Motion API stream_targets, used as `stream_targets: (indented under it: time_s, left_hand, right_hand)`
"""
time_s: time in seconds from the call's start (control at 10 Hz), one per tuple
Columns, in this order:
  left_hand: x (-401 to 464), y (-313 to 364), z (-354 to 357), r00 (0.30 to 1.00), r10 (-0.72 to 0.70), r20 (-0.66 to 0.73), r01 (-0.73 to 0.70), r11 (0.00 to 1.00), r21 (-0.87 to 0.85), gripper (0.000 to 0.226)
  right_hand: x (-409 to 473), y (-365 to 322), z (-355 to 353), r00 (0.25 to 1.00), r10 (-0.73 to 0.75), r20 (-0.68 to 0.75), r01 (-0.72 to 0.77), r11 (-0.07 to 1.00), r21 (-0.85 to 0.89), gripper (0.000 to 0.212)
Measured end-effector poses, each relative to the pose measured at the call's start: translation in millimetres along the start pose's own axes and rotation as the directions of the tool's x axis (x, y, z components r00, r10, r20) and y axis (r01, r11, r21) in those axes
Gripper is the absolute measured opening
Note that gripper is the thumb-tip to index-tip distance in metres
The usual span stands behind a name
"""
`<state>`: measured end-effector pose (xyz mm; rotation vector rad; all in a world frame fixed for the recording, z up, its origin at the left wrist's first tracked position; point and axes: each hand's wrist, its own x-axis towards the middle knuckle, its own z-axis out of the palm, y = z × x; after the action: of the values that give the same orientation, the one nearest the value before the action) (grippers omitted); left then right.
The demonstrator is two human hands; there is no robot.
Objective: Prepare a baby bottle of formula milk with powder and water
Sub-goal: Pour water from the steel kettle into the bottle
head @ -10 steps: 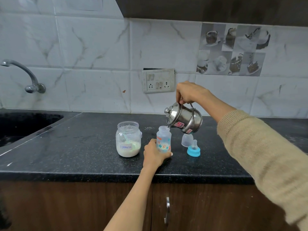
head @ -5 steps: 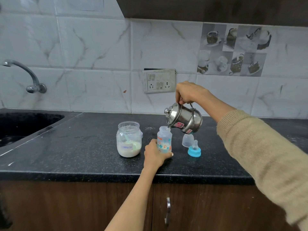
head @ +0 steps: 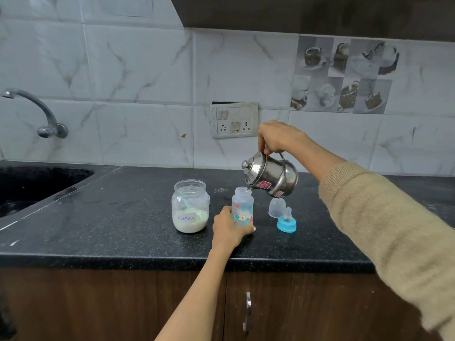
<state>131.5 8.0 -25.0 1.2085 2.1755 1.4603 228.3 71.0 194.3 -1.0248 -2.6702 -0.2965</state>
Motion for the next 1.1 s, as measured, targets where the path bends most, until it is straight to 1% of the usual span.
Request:
stream_targets:
  time_s: [0.5, 1.1]
  left_hand:
    - [1.1, 0.9, -0.2, 1.0, -0.01, 0.005, 0.01, 1.0, -0.013, 0.071]
    - [0.6, 1.1, -0.3, 1.0, -0.013, 0.002, 0.013, 1.0, -0.013, 0.073]
  right_hand:
    - [-1.6, -3.4, -2.3, 1.0, -0.01, -0.016, 0.01, 1.0, -0.022, 0.029]
    - [-3.3, -5.9, -2.3, 1.0, -0.018, -0.023, 0.017, 0.999, -0.028, 0.026]
